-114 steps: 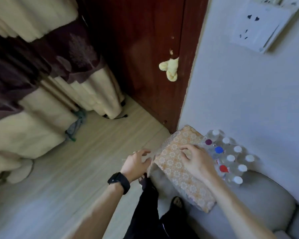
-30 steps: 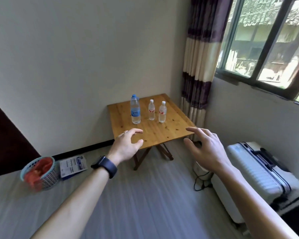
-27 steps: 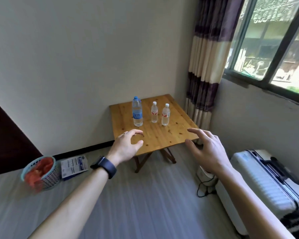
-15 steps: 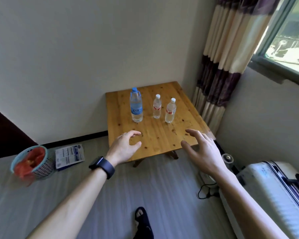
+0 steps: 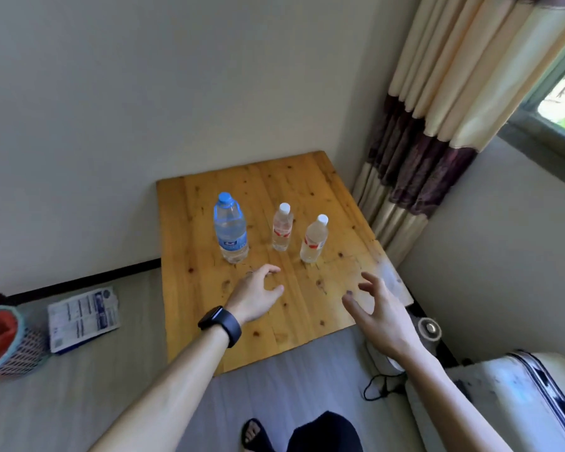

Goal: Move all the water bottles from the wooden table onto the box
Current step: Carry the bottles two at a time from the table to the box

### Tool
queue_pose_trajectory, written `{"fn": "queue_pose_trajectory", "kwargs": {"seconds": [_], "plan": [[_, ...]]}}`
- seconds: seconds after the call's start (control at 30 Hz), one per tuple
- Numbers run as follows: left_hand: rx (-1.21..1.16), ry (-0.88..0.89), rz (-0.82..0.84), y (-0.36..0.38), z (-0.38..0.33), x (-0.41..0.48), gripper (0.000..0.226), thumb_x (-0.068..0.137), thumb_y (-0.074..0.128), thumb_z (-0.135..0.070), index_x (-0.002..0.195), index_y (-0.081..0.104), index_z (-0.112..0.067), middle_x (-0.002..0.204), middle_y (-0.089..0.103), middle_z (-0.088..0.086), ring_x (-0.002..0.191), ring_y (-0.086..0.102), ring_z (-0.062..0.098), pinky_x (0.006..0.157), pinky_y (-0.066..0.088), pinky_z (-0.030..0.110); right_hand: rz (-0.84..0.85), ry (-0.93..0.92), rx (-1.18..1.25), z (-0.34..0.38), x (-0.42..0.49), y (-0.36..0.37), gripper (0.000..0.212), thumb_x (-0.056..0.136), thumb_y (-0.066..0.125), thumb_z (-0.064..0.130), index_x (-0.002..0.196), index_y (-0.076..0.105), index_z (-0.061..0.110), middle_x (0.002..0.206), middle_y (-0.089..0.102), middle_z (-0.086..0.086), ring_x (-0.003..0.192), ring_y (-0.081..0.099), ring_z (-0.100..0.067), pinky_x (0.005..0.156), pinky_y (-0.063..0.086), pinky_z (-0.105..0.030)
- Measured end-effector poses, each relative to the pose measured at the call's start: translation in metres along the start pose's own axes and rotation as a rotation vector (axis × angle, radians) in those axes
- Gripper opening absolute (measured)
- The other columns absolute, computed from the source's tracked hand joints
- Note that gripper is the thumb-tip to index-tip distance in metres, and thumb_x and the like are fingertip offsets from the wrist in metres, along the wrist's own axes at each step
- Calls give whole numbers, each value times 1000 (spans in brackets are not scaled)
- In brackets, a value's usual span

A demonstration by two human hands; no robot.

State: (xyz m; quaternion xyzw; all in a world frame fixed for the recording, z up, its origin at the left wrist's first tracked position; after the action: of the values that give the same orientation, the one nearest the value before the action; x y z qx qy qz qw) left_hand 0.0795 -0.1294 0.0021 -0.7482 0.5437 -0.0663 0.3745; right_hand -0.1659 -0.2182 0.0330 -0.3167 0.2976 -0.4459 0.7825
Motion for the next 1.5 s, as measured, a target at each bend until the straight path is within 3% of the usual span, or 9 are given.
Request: {"fn": "queue_pose_trajectory", "kwargs": {"seconds": [0.2, 0.43, 0.63, 0.77, 0.87, 0.93, 1.2, 1.3, 1.5], "plan": [[-38, -141, 53, 16, 15, 81, 47, 95, 62, -36, 139, 49, -27, 145, 52, 1, 127, 53, 17, 92, 43, 25, 213, 137, 14, -40, 104, 39, 81, 88, 56, 67, 151, 29, 25, 146, 52, -1, 122, 58, -22, 100, 49, -41], [-79, -339, -115, 23, 2, 173, 79, 92, 65, -39, 155, 20, -26, 157, 30, 9, 141, 36, 26, 104, 36, 31, 91, 155, 210, -41, 214, 66, 102, 80, 60, 77, 156, 15, 26, 154, 42, -8, 133, 51, -26, 102, 49, -48], [-139, -458, -181, 33, 1, 247, 91, 88, 68, -51, 157, 13, -29, 159, 28, 7, 145, 30, 25, 105, 34, 33, 230, 185, 149, -43, 274, 107, 96, 81, 50, 84, 156, 12, 39, 155, 35, -11, 137, 42, -39, 108, 41, -53], [-206, -463, -148, 35, 14, 285, 79, 74, 74, -62, 142, 38, -43, 142, 48, -7, 130, 47, 14, 91, 40, 25, 259, 135, 254, -39, 298, 128, 73, 87, 52, 76, 149, 27, 45, 146, 45, -2, 132, 45, -32, 108, 41, -50], [-124, -434, -133, 37, 19, 304, 53, 71, 75, -54, 117, 53, -41, 108, 67, -13, 98, 65, 14, 71, 52, 30, 235, 117, 348, -39, 313, 129, 59, 86, 59, 66, 134, 45, 35, 123, 54, 11, 115, 57, -22, 90, 49, -40], [-89, -419, -138, 38, 18, 308, 42, 75, 76, -46, 108, 52, -38, 93, 69, -13, 80, 66, 12, 64, 55, 36, 234, 105, 355, -43, 323, 128, 57, 78, 61, 62, 125, 51, 32, 117, 59, 10, 102, 58, -13, 76, 42, -28], [-88, -394, -191, 39, 11, 316, 37, 74, 77, -43, 95, 47, -36, 79, 67, -9, 73, 66, 14, 60, 55, 40, 242, 128, 359, -35, 351, 127, 36, 76, 75, 39, 101, 50, 32, 87, 66, 12, 80, 61, -6, 65, 46, -21], [-55, -355, -138, 37, 2, 328, 35, 75, 75, -38, 91, 45, -33, 78, 66, -7, 71, 64, 17, 55, 50, 32, 224, 239, 406, -28, 360, 123, 27, 81, 72, 37, 96, 51, 27, 81, 69, 2, 79, 63, -18, 69, 50, -35], [-13, -254, 25, 35, -6, 319, 34, 80, 67, -52, 93, 50, -26, 70, 66, -4, 61, 63, 13, 47, 47, 27, 34, 496, 416, -48, 342, 97, 23, 83, 69, 41, 93, 65, 21, 82, 66, 8, 88, 66, -22, 69, 52, -34]]}}
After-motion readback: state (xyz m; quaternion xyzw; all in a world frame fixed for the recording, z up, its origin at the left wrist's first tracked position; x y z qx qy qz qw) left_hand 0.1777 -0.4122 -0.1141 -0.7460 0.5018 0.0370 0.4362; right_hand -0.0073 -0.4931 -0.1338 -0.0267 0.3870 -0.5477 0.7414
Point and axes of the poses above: each hand's wrist, its own x-axis towards the middle knuckle, its own y-axis out of the palm, z = x × y, the point moved 3 cm from there along x, towards the middle knuckle
